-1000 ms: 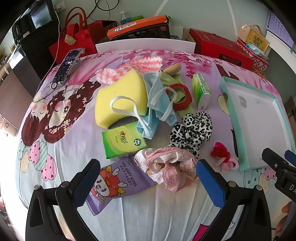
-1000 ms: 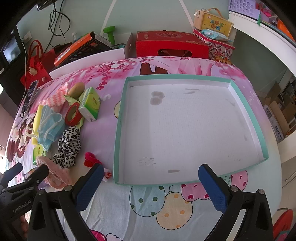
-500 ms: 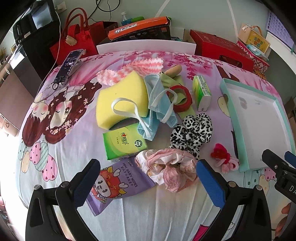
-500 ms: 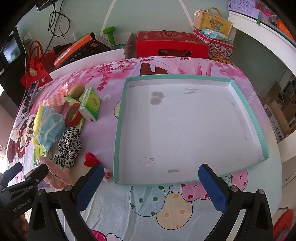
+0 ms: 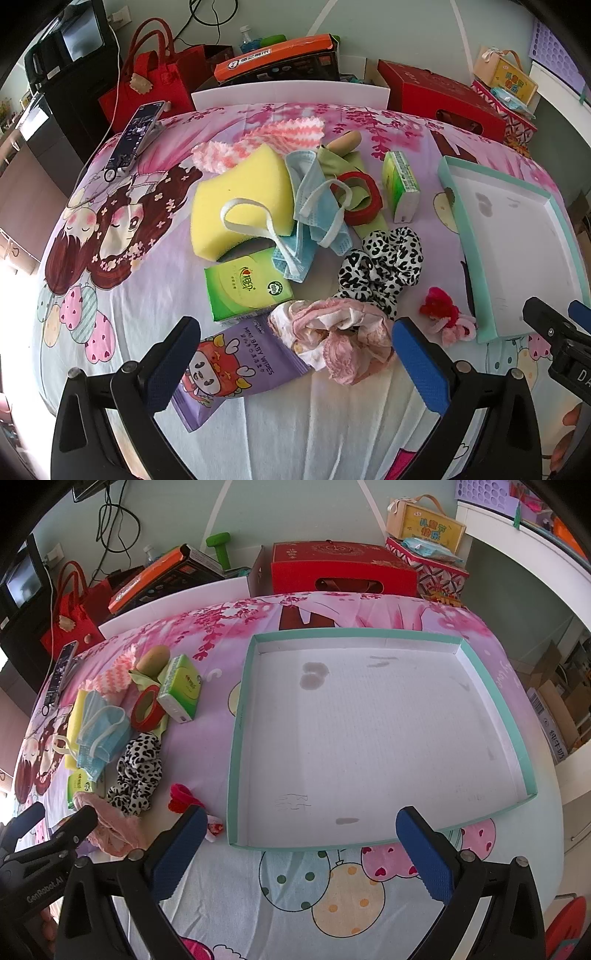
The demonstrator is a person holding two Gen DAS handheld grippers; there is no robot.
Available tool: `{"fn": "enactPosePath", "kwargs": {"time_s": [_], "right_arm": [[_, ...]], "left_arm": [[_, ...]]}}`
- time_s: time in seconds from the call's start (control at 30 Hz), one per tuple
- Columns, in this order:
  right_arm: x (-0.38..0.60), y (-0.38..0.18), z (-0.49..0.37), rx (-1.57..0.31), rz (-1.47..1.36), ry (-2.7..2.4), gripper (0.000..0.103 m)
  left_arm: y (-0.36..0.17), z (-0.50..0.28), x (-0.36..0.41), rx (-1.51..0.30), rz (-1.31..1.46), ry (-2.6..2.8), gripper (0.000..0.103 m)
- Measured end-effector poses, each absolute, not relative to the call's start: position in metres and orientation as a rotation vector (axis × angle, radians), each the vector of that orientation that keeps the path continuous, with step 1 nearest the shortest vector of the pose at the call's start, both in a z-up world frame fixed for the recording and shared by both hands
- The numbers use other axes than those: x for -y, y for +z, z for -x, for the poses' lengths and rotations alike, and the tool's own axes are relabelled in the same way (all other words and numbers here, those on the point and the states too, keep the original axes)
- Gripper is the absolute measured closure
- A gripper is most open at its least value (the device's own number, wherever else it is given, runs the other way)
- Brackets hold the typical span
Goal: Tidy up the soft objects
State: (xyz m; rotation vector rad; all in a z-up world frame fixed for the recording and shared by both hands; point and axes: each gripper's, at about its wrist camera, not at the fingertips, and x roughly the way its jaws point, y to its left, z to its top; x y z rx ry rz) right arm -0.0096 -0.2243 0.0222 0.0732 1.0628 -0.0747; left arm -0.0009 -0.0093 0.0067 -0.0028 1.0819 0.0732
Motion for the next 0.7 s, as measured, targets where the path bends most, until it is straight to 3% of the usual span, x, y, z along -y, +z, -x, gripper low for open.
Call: {"fn": "enactPosePath", "kwargs": {"time_s": [0.7], "right_arm": [[0.2244, 0.0224, 0.0099, -1.061, -0.072, -0.074, 0.000]], "left_arm": [[0.0078, 0.0016, 0.0101, -1.078, -0.010, 0.074, 0.000]]}}
